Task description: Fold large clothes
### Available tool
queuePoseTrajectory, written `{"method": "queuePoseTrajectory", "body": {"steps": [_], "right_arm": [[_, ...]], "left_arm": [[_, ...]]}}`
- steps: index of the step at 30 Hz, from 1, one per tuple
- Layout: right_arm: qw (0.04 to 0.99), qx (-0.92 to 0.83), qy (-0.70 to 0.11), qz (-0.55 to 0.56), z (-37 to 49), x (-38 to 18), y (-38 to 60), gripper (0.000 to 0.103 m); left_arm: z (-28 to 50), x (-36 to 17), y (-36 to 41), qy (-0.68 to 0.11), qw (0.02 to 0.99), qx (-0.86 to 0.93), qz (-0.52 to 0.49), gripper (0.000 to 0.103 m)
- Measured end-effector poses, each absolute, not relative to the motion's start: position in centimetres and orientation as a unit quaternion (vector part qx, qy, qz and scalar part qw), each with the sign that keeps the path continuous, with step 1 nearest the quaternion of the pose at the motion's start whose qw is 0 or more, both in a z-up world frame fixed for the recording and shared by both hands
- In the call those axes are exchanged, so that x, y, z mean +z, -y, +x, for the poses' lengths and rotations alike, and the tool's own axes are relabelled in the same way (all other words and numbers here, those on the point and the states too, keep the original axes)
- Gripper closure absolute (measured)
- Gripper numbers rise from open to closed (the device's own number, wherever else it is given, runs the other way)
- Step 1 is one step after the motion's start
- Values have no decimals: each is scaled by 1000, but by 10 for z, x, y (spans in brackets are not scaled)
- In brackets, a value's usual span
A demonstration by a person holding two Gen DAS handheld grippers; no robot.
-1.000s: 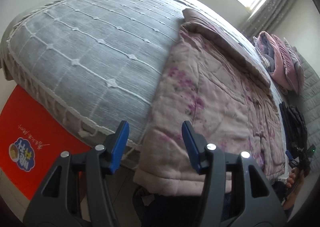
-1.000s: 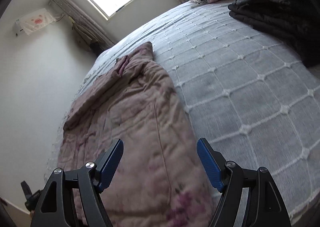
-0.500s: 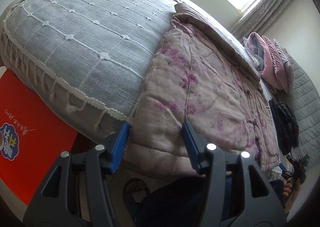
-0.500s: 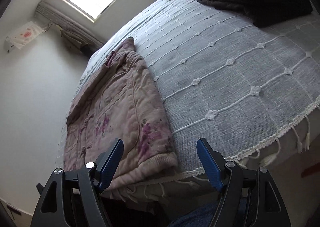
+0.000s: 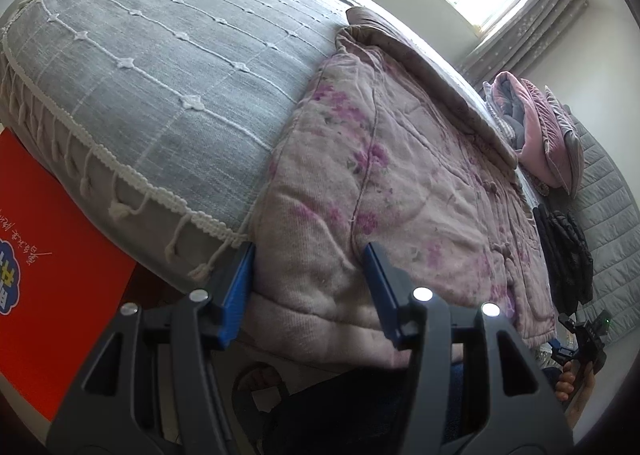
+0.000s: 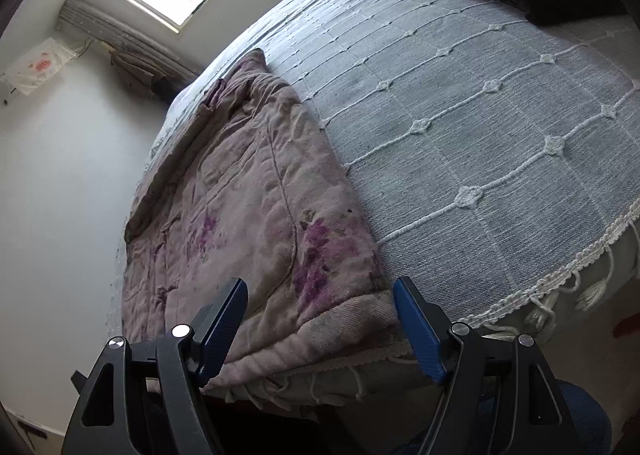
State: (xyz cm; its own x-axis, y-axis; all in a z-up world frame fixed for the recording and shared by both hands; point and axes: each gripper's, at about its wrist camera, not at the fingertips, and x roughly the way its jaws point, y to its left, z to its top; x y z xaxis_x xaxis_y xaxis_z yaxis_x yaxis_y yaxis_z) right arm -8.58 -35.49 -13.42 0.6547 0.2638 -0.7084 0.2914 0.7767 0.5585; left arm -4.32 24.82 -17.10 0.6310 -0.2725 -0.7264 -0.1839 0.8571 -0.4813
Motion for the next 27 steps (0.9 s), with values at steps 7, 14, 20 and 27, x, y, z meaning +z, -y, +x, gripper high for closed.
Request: {"method": "queuePoseTrajectory", "body": {"steps": [7, 14, 20, 27], "right_arm": [[856, -28, -397, 331, -86, -142, 344, 25], [857, -35, -399, 324, -78, -152, 339, 25], [882, -63, -393, 252, -71, -152, 319, 25], [898, -87, -371, 220, -74, -152, 311, 51]], "left_arm": [[-32, -171, -244, -428, 868, -17, -253, 43], [-25, -171, -242, -441, 863, 0, -248, 41], [-19, -173, -240, -441, 864, 7, -245, 40], [-15, -169, -229, -448, 871, 21, -201, 60]]}}
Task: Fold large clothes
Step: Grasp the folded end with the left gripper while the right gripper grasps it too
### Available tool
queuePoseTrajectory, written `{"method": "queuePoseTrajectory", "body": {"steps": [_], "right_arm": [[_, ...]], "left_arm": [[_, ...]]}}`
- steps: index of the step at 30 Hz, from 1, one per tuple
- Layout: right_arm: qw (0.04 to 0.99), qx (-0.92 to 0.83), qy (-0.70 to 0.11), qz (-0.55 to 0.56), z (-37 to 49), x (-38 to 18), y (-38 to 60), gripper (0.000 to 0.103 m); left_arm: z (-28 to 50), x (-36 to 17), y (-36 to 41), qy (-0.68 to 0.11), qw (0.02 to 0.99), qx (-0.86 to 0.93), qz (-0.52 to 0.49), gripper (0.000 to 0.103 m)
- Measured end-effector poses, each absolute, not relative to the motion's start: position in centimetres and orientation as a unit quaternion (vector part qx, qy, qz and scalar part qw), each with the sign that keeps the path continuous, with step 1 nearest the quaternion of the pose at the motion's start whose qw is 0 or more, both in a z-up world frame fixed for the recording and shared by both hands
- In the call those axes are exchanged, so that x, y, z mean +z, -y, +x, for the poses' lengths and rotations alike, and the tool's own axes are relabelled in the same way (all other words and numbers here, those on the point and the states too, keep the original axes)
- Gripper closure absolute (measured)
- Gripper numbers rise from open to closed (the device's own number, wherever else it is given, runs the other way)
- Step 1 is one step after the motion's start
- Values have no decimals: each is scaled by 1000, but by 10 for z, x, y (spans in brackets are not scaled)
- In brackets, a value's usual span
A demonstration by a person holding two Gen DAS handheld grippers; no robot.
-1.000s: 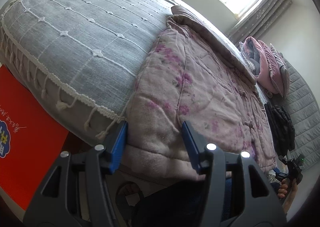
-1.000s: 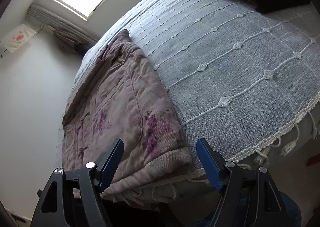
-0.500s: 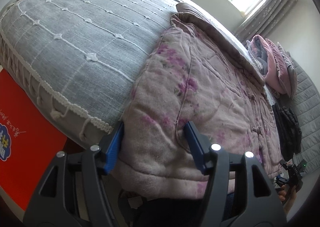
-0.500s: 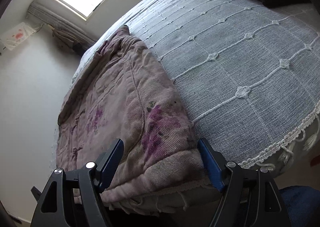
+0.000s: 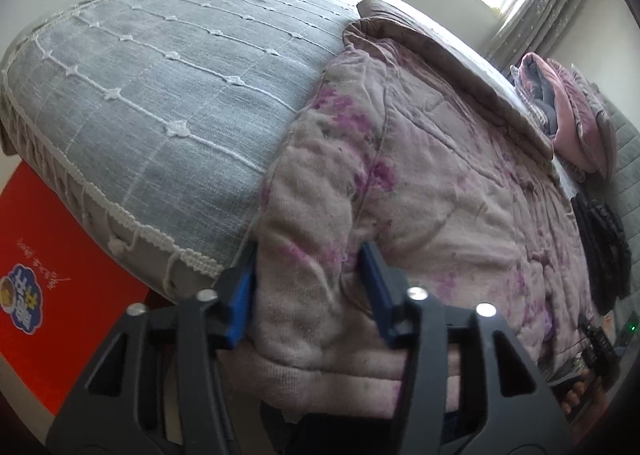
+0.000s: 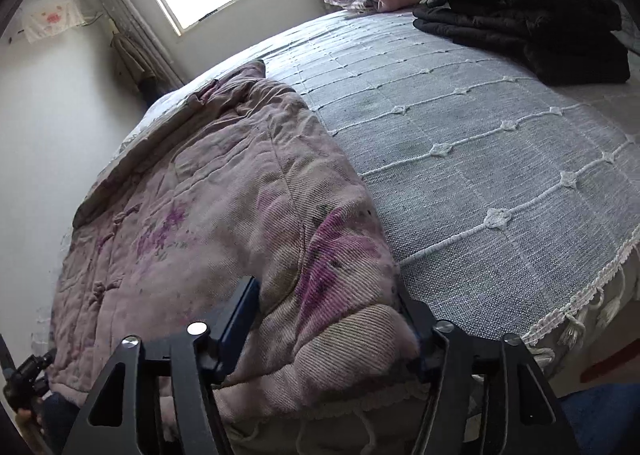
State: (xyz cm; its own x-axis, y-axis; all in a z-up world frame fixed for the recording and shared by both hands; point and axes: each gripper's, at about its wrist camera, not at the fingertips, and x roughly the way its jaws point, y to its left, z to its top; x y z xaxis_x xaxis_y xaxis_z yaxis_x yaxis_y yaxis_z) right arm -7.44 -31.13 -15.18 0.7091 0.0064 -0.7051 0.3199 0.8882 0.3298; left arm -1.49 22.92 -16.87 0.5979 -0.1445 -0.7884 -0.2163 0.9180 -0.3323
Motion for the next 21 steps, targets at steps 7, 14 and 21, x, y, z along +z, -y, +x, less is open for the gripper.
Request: {"method": "queuePoseTrajectory", "body": {"steps": [7, 14, 21], "right_arm": [[907, -79, -355, 214, -78, -149, 305, 70], [901, -75, -355, 236, -76, -154, 307, 63], [899, -82, -365, 227, -71, -155, 301, 60]], "left_arm": [[-15, -152, -227, -445, 869, 16, -217, 78], [-11, -165, -236, -448, 850, -3, -276, 69], [-8, -168, -229, -453, 855, -6, -252, 67]]}}
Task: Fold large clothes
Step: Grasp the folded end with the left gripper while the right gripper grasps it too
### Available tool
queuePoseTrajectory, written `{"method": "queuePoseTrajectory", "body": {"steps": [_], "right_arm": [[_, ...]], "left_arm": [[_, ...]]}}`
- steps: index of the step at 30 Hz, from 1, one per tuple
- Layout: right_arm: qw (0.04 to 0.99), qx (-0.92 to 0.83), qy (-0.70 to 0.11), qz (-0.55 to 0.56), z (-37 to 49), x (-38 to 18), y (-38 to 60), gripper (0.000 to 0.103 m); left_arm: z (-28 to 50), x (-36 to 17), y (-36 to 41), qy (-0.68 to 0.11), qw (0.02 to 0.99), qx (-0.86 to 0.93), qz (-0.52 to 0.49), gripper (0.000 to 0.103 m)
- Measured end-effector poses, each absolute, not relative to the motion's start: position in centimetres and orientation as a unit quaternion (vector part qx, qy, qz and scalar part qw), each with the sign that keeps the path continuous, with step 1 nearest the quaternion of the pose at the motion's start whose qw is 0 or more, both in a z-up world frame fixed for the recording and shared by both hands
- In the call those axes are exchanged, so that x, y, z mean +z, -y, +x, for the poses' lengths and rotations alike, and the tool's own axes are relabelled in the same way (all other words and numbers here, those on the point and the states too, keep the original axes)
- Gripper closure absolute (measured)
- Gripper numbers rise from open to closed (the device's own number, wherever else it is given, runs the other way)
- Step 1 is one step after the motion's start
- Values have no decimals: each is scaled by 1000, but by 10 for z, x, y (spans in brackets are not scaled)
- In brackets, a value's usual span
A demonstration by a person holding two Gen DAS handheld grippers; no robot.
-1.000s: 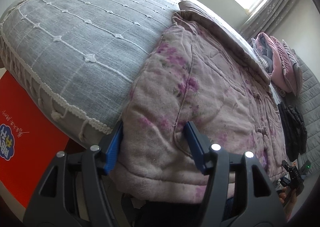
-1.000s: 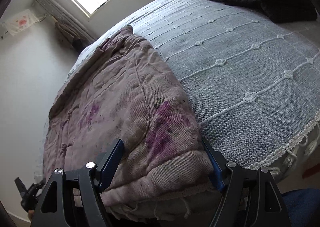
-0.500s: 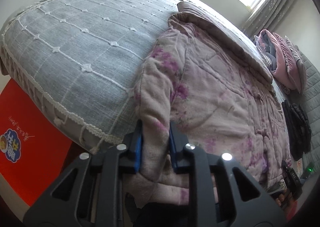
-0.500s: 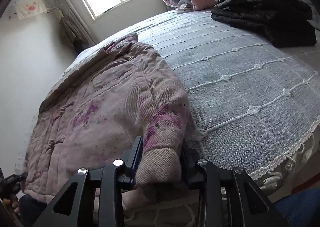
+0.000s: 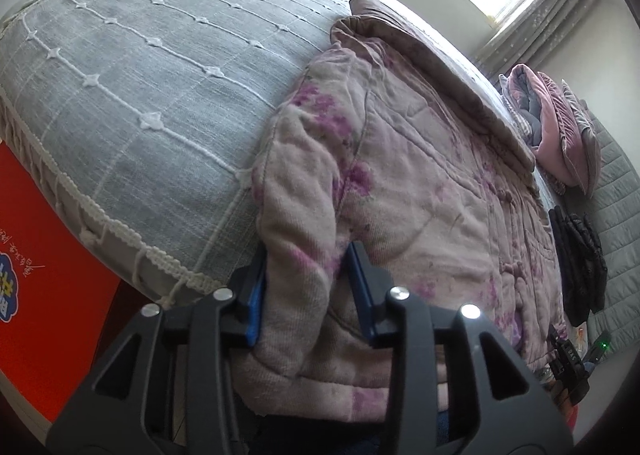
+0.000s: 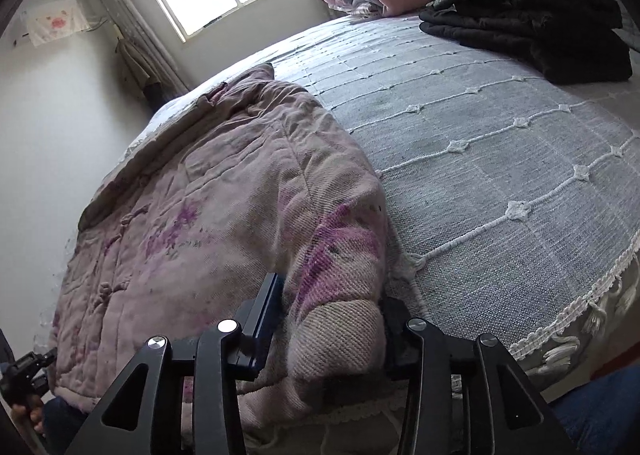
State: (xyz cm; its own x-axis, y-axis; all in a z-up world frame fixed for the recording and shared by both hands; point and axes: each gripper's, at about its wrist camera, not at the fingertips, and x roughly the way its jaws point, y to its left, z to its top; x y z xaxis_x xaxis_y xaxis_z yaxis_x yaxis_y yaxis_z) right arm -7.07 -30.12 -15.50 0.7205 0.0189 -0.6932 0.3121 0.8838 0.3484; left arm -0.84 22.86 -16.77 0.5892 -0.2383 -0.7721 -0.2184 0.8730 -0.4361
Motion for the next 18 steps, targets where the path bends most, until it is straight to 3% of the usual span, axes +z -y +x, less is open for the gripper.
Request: {"method": "queuePoseTrajectory", "body": {"steps": [6, 18], "right_arm": [[900, -74, -364, 227, -72, -155, 301, 59], [898, -68, -367, 232, -71, -158, 301, 59]], "left_arm": [[-12, -167, -233, -447, 854, -12, -267, 76], [-11, -167, -225, -444, 858, -33, -258, 74]]}}
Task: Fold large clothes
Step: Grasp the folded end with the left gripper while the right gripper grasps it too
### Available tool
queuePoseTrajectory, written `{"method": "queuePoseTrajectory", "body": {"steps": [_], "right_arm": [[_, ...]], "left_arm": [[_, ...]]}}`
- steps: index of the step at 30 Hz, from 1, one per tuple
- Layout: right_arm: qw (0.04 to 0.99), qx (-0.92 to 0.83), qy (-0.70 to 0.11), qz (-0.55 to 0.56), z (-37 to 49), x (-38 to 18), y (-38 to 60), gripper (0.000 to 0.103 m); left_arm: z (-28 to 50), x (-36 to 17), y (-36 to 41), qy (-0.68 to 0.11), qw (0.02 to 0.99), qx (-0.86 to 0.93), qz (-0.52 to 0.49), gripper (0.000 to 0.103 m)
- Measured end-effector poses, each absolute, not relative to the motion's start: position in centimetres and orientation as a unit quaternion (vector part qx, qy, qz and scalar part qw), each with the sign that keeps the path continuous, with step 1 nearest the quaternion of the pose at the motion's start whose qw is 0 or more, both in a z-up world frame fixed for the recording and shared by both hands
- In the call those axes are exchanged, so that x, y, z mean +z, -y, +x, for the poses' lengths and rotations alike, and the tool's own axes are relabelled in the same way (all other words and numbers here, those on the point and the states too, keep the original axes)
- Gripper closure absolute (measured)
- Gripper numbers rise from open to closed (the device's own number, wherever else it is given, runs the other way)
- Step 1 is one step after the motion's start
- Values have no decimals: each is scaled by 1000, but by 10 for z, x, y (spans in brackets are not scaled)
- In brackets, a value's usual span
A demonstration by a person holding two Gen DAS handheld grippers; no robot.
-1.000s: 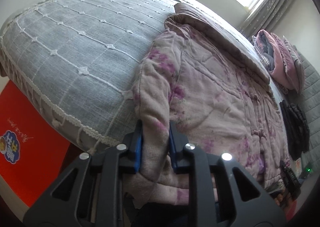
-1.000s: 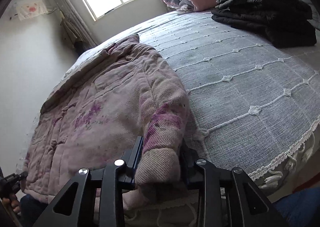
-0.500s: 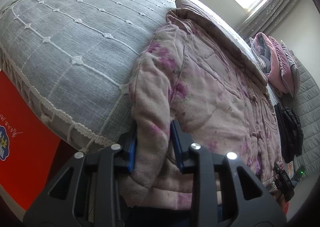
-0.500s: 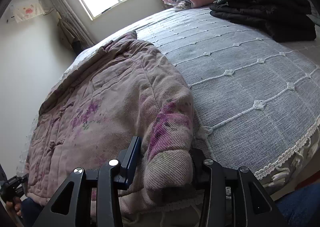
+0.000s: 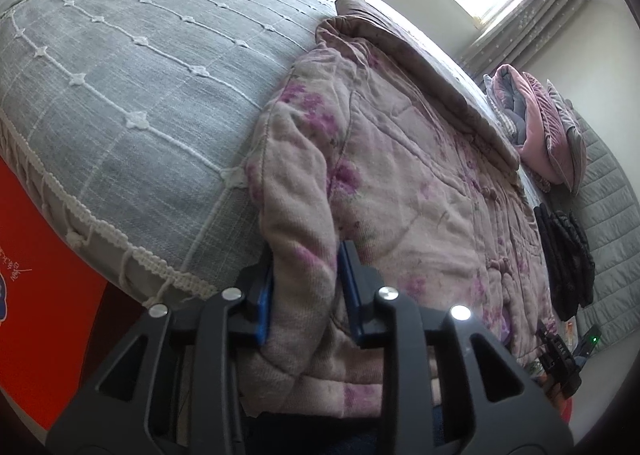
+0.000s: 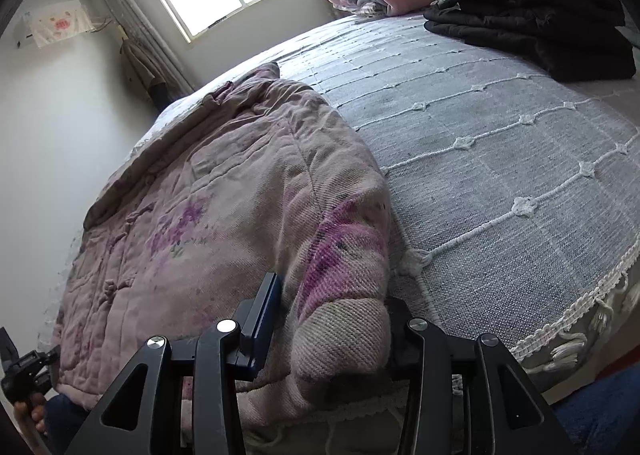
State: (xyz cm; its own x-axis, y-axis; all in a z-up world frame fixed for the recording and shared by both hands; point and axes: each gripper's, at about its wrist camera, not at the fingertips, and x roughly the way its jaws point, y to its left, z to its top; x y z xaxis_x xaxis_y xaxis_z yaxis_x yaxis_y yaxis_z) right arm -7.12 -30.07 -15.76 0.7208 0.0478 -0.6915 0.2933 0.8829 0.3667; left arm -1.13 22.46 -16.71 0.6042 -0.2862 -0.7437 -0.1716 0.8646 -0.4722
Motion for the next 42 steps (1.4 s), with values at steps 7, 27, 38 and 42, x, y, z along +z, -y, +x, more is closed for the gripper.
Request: {"method": "queuePoseTrajectory", "body": {"steps": [7, 27, 38, 42], "right_arm": [[907, -60, -360, 209, -74, -153, 293, 78], [884, 83, -251, 386, -96, -41, 345, 88], [895, 99, -232, 367, -143, 3, 370, 88], [873, 109, -251, 403, -110, -15, 377, 87]], "left_arm": [[-19, -155, -225, -432, 868, -21, -243, 81], [-44, -42, -235, -365, 864, -90, -334, 87], [-89, -36, -223, -390, 856, -111, -321, 86], [-46, -33, -233, -402, 833, -112, -364, 86]]}}
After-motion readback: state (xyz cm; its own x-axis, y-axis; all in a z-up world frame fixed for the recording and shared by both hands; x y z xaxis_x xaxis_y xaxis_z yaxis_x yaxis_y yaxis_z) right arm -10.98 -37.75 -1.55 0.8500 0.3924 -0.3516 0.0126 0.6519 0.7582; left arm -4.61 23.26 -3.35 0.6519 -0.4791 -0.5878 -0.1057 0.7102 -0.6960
